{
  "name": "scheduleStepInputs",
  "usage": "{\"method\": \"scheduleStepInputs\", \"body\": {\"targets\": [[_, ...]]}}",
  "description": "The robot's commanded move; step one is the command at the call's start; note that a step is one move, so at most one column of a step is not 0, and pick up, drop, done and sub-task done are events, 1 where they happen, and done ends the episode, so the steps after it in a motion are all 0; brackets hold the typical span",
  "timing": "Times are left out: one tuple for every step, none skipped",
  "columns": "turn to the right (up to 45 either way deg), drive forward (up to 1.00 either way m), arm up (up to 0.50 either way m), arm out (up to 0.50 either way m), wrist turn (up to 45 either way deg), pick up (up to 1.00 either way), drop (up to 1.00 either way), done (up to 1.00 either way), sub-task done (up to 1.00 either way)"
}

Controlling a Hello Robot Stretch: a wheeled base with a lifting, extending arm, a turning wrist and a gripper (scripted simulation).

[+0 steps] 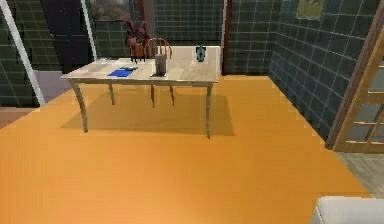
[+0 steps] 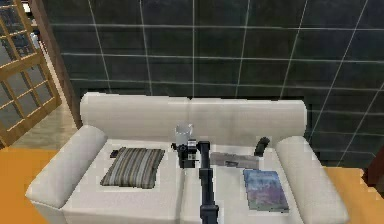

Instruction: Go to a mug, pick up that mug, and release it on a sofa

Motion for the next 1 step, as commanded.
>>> {"method": "scheduleStepInputs", "body": {"targets": [[0.0,0.00,-0.32,0.00,0.0,0.00,0.00,0.00,0.00]]}}
